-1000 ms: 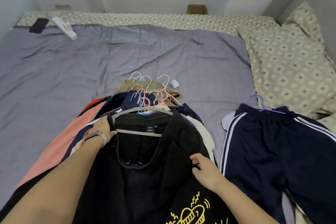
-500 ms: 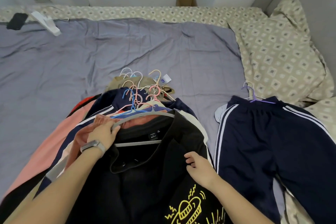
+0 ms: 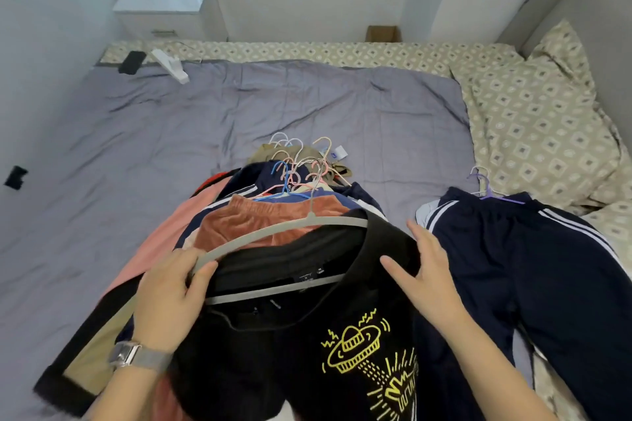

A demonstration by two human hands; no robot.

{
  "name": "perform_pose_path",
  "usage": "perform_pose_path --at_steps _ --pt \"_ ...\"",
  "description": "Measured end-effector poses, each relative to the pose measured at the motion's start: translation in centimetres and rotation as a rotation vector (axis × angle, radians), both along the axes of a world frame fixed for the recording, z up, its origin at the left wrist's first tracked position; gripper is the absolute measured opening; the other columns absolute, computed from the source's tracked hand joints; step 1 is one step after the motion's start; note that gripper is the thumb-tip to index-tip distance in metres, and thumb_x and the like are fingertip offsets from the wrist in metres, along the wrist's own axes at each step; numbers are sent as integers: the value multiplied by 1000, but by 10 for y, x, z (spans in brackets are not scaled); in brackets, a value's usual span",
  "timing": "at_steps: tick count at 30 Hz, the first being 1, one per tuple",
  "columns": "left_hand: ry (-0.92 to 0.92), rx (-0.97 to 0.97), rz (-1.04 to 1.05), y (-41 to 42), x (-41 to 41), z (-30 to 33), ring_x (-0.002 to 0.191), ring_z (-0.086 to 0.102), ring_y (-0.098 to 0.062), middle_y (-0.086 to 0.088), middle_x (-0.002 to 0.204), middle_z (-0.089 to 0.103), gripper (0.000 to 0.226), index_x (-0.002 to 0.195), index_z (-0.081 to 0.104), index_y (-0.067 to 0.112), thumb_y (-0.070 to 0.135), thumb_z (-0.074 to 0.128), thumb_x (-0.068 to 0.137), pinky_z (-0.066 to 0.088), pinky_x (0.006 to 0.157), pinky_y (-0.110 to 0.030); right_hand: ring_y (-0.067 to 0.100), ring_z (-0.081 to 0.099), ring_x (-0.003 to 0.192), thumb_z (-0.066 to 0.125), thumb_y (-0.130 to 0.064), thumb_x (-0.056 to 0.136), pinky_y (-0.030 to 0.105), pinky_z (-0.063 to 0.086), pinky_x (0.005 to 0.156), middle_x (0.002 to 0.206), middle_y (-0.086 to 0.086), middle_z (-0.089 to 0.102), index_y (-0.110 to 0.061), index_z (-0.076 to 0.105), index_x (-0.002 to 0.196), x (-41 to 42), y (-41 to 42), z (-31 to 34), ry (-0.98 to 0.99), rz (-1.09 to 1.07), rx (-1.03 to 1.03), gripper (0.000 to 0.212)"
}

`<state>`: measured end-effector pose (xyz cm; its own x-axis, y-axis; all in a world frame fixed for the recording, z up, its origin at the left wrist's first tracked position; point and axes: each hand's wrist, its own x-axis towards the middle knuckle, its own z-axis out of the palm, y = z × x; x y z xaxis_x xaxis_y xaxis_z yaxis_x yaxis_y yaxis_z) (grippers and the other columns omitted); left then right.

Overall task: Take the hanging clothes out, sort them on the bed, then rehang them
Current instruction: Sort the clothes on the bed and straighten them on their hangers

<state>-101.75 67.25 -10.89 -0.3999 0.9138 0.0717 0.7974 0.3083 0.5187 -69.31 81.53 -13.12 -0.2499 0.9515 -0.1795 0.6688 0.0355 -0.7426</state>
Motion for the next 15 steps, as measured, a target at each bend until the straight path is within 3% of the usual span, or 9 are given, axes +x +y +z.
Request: perform_pose_path --at_steps 3,6,8,10,12,15 --pt "-17 0 65 -49 22 25 71 50 -16 9 70 52 32 79 56 29 52 35 85 43 63 -41 -5 35 116 59 -35 91 30 30 108 125 -24 43 -31 47 134 15 -20 26 0 126 53 45" --pt "22 -27 69 -88 53 45 68 49 -14 8 67 50 27 77 51 33 52 35 86 42 61 -43 2 55 91 51 -34 95 37 44 91 94 -19 60 -35 59 96 39 -45 39 -63 234 72 8" --pt "70 -30 74 -110 79 60 71 50 -16 8 72 53 27 84 54 32 50 35 87 43 64 -43 0 57 83 51 -29 96 22 43 78 84 -14 62 -36 56 84 62 -66 48 2 232 35 15" --pt "139 -25 86 -130 108 76 80 53 -19 7 86 59 32 100 56 30 48 33 88 43 69 -42 -7 57 83 53 -25 96 6 39 69 85 -13 66 -35 60 87 89 -90 61 96 202 -3 15" --pt "194 -27 91 -145 132 91 85 52 -21 5 95 60 41 118 53 29 46 28 90 41 72 -40 -9 57 83 54 -23 95 4 39 67 85 -14 67 -32 63 87 115 -108 72 142 169 -3 14" --pt "296 13 109 -171 185 119 85 46 -23 1 94 55 48 128 50 25 41 20 94 36 72 -39 -2 59 83 56 -25 92 13 42 69 82 -14 68 -30 65 84 166 -140 95 201 129 40 13"
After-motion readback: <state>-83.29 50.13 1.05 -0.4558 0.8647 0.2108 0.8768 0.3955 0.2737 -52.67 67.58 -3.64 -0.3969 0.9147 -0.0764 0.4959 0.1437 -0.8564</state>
